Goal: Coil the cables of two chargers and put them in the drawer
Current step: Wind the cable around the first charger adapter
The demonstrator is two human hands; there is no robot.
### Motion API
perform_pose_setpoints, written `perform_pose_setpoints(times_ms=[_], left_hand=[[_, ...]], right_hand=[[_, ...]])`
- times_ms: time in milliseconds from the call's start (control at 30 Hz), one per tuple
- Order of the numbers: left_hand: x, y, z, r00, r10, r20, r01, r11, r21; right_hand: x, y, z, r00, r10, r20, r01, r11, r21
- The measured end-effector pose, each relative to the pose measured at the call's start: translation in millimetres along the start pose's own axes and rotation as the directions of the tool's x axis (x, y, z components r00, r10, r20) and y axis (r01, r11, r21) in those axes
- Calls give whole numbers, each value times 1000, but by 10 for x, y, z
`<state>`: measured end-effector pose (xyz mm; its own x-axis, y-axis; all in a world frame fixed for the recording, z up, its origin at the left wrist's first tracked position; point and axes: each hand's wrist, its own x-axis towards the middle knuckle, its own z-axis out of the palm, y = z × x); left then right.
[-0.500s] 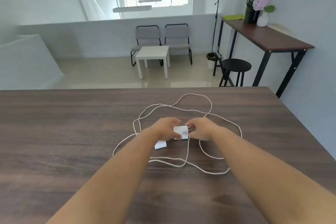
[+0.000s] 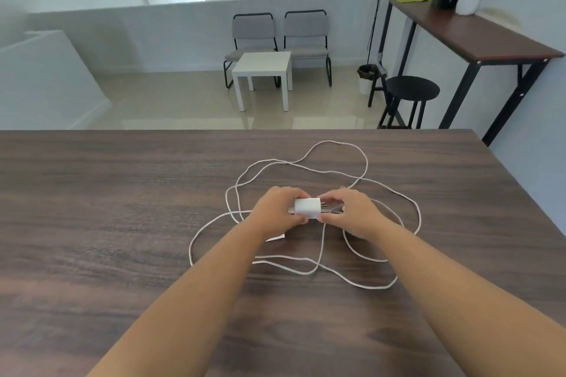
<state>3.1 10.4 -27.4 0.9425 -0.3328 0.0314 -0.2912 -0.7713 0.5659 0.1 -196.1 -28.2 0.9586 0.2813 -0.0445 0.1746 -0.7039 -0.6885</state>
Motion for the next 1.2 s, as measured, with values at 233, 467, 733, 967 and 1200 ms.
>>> perform_pose_setpoints(times_ms=[233,467,733,967,1200], left_hand=[[72,283,-555,988,37,-152,-64,982,-179],[164,768,-1104,941,-84,-327,-107,845,-524],[203,1104,-1586,912,-179,-370,-203,587,-784],[204,1013,-1845,863,-330,-383,-223,430,-875],[126,950,-1827,900,-300,-315,-124,518,-847]], right_hand=[[38,-237,-95,984,69,-162,20,870,493],[144,-829,-133,997,-57,-45,72,746,662],[224,-1319,-275,993,-86,-82,118,663,739],[199,-1394,-693,981,20,-190,158,472,867],[165,-1497,-1397,883,-7,-469,350,677,648]])
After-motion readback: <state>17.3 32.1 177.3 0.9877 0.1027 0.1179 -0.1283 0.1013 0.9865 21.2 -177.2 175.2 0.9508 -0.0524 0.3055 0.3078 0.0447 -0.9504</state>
